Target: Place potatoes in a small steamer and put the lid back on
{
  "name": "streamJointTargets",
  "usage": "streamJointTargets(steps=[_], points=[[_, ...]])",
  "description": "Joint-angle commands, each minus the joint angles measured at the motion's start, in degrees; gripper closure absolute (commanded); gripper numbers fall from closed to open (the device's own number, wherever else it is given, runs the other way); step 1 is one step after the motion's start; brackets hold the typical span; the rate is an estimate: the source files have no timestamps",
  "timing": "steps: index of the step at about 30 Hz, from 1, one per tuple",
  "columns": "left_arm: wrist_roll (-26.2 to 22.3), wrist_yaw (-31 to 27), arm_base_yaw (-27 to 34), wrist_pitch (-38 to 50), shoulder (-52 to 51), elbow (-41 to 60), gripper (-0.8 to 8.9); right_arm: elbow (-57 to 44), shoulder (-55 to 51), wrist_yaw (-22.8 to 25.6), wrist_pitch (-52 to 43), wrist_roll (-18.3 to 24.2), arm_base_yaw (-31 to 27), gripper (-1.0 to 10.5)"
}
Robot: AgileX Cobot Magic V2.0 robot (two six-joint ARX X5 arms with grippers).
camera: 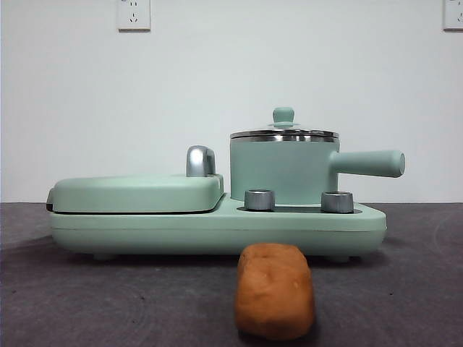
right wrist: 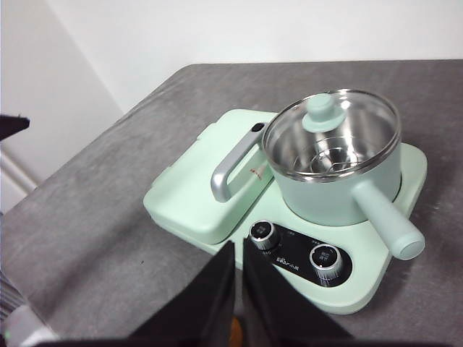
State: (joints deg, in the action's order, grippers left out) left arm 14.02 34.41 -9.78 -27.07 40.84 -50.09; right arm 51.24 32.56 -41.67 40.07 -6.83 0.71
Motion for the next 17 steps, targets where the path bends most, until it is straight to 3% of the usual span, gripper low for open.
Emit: streamJointTargets(steps=[1,4,9,17], points=[[-1.9,0.3,-0.7,0.5,0.8,-1.1,7.69,1.0,0.3,-0.2,-0.3,1.3,0.1,9.3],[-2.0,0.3,-1.3,0.5,1.5,-1.1,6.23,1.0,0.3,0.2,-0.3,1.3,0.1,8.7],[-1.9,0.3,-2.3,1.2,2.8,-1.1,3.31,1.0,0.3,0.3,-0.2,1.3,0.1,6.1],[-1.6,0.3,-6.4,3.3,7.0,-2.8,3.06,1.0,0.3,0.3,-0.2,1.3,0.1,5.3]])
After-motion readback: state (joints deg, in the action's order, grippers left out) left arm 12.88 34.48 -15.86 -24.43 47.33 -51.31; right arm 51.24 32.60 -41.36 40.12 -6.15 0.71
